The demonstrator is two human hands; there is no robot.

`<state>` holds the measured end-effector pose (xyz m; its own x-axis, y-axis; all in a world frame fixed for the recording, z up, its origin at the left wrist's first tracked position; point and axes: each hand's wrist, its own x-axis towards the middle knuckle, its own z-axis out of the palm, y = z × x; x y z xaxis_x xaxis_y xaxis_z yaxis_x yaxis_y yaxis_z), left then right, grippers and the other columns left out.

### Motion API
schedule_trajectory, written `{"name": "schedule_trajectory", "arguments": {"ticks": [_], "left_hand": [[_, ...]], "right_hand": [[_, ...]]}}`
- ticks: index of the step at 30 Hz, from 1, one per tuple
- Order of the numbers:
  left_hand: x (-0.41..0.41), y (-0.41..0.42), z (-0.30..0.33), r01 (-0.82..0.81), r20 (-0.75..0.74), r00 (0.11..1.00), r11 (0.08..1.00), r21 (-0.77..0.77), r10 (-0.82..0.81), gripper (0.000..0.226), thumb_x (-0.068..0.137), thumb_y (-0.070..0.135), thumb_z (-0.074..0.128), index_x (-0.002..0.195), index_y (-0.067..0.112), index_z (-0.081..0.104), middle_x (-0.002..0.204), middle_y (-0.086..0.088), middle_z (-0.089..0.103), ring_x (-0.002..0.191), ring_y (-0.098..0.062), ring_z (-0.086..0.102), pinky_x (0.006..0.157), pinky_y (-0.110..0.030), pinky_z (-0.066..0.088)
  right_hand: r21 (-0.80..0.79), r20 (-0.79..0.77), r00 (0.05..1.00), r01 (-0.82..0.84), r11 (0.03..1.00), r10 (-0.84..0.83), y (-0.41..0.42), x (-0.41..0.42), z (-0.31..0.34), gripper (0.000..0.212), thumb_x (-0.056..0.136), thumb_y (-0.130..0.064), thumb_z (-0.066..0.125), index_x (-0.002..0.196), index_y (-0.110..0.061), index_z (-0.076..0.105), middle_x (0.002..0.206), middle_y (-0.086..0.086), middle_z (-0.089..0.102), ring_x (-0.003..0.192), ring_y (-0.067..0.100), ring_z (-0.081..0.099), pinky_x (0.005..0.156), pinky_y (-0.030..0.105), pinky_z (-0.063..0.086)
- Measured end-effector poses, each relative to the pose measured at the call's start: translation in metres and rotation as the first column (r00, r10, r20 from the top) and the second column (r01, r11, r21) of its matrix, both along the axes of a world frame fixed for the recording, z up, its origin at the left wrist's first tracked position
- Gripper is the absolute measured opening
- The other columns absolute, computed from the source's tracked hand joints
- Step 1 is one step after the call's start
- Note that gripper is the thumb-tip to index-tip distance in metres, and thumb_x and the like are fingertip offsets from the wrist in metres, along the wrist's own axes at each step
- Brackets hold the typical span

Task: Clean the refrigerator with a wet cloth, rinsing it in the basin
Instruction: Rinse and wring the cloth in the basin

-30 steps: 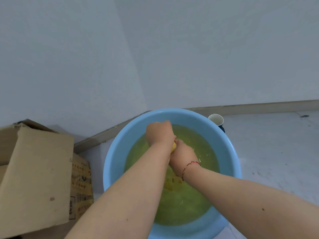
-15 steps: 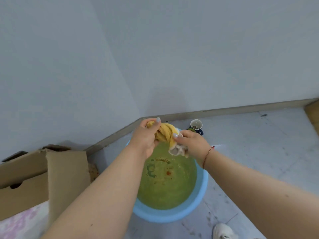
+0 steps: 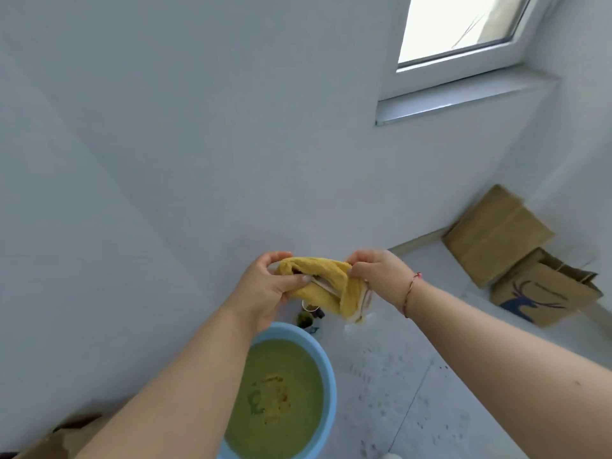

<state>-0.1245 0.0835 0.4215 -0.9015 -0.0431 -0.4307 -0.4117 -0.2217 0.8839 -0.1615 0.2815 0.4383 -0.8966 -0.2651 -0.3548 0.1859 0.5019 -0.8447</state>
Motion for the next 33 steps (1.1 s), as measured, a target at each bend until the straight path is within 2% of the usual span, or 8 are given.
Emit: {"name": "schedule_trajectory", "arguments": {"ticks": [5,9,11,17,20,26,29,33], "left_hand": [[-0.018,0.043,0.073,0.272,-0.062,0.948,0.897,-0.347,-0.311,0.046,0.077,-0.011,0.056,0.11,0.022,0.057,0.107,-0.009,0.064,0.09,-0.021,0.065,0.066,-0.028,0.055],[-0.026,0.075,0.116,0.493,-0.049,0.857,0.845,-0.206,-0.512,0.057,0.067,-0.007,0.056,0.118,0.018,0.059,0.099,-0.014,0.07,0.086,-0.026,0.068,0.073,-0.035,0.056],[-0.033,0.094,0.131,0.513,-0.079,0.855,0.858,-0.029,-0.513,0.062,0.061,-0.005,0.052,0.12,0.013,0.059,0.101,-0.017,0.069,0.09,-0.03,0.067,0.08,-0.042,0.055],[-0.067,0.166,0.165,0.523,-0.134,0.852,0.806,0.277,-0.507,0.063,0.059,-0.003,0.045,0.12,0.0,0.06,0.11,-0.024,0.064,0.093,-0.036,0.065,0.077,-0.042,0.058],[-0.086,0.209,0.178,0.581,-0.108,0.812,0.778,0.24,-0.573,0.058,0.062,0.007,0.052,0.12,0.002,0.06,0.11,-0.021,0.063,0.095,-0.034,0.063,0.082,-0.042,0.054],[-0.109,0.318,0.196,0.5,-0.177,0.779,0.766,-0.403,-0.602,0.068,0.059,0.041,0.088,0.112,0.02,0.053,0.1,-0.006,0.061,0.079,-0.014,0.067,0.066,-0.03,0.058],[-0.127,0.375,0.196,0.352,-0.339,0.798,0.842,-0.408,-0.498,0.033,0.078,0.026,0.076,0.1,0.01,0.058,0.084,-0.006,0.066,0.07,-0.014,0.067,0.07,-0.041,0.059],[-0.149,0.422,0.208,0.447,-0.283,0.841,0.887,-0.116,-0.461,0.024,0.099,0.025,0.05,0.106,0.008,0.066,0.096,-0.011,0.073,0.088,-0.026,0.071,0.075,-0.044,0.058]], "right_hand": [[-0.263,0.214,0.899,0.429,0.864,-0.381,0.057,-0.003,0.064,0.016,0.088,-0.006,0.046,0.086,-0.008,0.062,0.075,0.011,0.058,0.061,0.021,0.055,0.056,0.032,0.051],[-0.742,0.651,0.738,0.668,0.059,-0.179,0.107,-0.006,0.1,0.023,0.081,0.0,0.04,0.089,0.003,0.061,0.08,0.015,0.067,0.069,0.025,0.068,0.065,0.03,0.059],[-0.808,0.588,0.794,0.585,-0.072,-0.153,0.125,-0.008,0.11,0.035,0.066,0.005,0.049,0.097,0.006,0.064,0.097,0.016,0.068,0.088,0.028,0.067,0.077,0.034,0.057],[-0.774,0.347,0.88,0.464,0.431,-0.323,0.175,-0.029,0.117,0.052,0.056,-0.027,0.087,0.1,-0.013,0.064,0.096,0.005,0.06,0.082,0.016,0.057,0.072,0.028,0.048],[-0.792,0.286,0.879,0.441,0.423,-0.38,0.212,-0.045,0.141,0.055,0.08,-0.034,0.073,0.121,-0.002,0.057,0.119,0.019,0.064,0.111,0.033,0.062,0.097,0.051,0.048],[-0.56,0.188,0.785,0.579,0.592,-0.59,0.279,-0.082,0.183,0.067,0.069,-0.054,0.07,0.114,-0.006,0.057,0.103,0.018,0.068,0.092,0.033,0.068,0.084,0.05,0.055],[-0.654,0.324,0.778,0.595,0.467,-0.538,0.331,-0.09,0.204,0.039,0.092,-0.038,0.057,0.103,0.0,0.059,0.099,0.02,0.066,0.087,0.03,0.065,0.075,0.042,0.054],[-0.597,0.195,0.824,0.531,0.602,-0.532,0.394,-0.088,0.202,0.032,0.089,-0.019,0.063,0.117,-0.006,0.054,0.109,0.02,0.066,0.097,0.033,0.066,0.082,0.044,0.055]]}}
